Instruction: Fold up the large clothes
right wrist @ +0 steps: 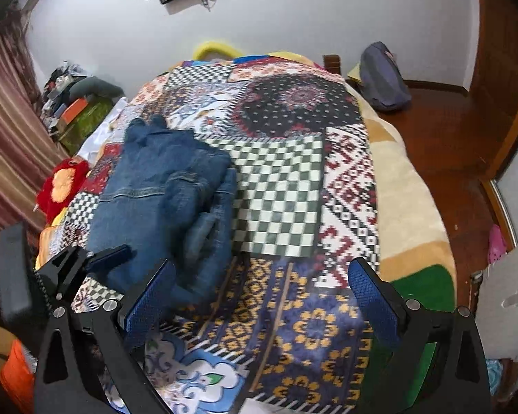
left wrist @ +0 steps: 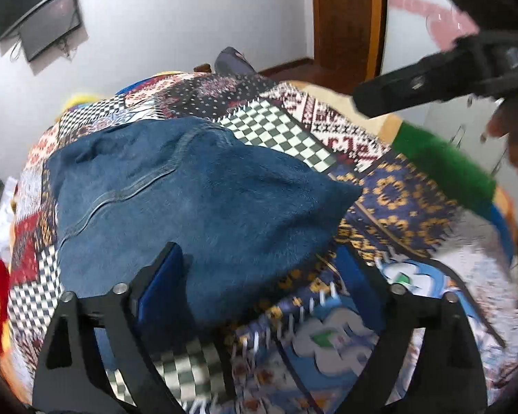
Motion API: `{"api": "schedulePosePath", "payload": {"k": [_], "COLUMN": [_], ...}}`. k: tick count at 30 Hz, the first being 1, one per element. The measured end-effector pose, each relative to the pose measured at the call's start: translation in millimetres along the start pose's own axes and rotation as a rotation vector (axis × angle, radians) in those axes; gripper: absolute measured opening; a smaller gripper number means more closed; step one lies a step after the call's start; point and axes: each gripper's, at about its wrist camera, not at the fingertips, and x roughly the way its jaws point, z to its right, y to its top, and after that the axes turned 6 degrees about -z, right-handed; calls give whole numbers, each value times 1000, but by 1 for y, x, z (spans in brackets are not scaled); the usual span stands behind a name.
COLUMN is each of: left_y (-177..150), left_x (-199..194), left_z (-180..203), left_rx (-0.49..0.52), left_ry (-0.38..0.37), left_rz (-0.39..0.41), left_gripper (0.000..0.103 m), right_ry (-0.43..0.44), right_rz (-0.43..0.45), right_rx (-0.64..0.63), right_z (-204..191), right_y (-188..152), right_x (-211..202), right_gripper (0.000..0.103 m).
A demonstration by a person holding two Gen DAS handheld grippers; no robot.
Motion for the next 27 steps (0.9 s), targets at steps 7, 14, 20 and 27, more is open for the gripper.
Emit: {"api": "schedulePosePath", "payload": {"k": [7,14,20,27], "left_y": [-14,-23,-39,-64], "left_x": [-50,-53,-17,14], "left_z": [-45,-119,-165,-175], "left_rx": [-126,-307,-486,-546], "left_ry": [147,223,79,2], "left_rz": [78,78,-24,-61], "left_gripper": [100,101,101,103], "right_ry": [53,121,156,41], "right_rz": [39,12,-70,-122], "right_rx": [-62,-122,-220,-286], "right_z": [-36,-82,-122,-127], "right_y": [6,18,22,31], "right_x": [-11,14,55,101], "right_gripper": [100,100,100,100]}}
